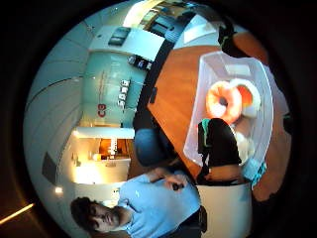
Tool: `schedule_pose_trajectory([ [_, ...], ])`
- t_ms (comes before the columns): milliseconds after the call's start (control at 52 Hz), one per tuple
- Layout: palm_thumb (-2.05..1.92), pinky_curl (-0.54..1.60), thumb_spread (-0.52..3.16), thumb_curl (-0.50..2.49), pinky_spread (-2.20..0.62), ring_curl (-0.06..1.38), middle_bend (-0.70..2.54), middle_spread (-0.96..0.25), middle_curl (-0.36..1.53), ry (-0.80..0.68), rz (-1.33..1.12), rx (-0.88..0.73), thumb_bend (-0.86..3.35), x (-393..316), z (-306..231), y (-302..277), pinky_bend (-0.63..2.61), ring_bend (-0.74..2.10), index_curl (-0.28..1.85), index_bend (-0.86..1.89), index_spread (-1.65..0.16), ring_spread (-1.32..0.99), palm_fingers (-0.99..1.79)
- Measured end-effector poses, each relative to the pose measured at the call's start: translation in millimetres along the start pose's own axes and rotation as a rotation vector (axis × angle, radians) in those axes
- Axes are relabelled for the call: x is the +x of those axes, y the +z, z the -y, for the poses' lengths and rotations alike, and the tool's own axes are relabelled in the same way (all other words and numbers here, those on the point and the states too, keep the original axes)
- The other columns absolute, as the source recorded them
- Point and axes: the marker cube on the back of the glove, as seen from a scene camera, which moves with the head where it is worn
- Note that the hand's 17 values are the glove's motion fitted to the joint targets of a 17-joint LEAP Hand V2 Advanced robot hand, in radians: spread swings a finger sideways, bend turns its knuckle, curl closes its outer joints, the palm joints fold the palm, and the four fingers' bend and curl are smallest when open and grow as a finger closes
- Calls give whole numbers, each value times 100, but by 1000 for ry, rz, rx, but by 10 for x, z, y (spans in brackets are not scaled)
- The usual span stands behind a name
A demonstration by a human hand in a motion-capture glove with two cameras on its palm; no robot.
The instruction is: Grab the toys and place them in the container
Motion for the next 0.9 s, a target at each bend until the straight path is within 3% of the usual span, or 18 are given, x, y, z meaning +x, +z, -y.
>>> schedule_pose_trajectory([
  [135,-1,40,156,42,-18,54,22,2,59,76,18,-96,47,338,-518,199,116,67,48,22,-31,-17,17],
  [327,-7,40,151,35,-4,43,13,5,51,246,-59,-241,36,821,-1129,998,122,31,42,10,-27,-7,-25],
  [519,-5,39,141,30,0,36,12,7,42,223,-28,-206,21,929,-1199,1630,123,17,29,1,-22,-2,-35],
  [577,-4,38,139,29,-2,38,15,7,41,202,-17,-121,17,895,-1159,1717,120,24,24,-3,-20,-2,-27],
  [635,1,43,147,29,-20,48,15,8,40,189,-39,-14,20,866,-1113,1763,140,65,15,-16,-17,-8,13],
  [750,8,46,168,30,-28,59,26,7,43,161,15,111,31,889,-1072,1708,159,113,4,-9,-14,-19,45],
  [904,31,52,173,38,-32,67,40,4,49,191,137,206,59,1098,-1090,1421,165,131,3,8,-12,-22,58],
])
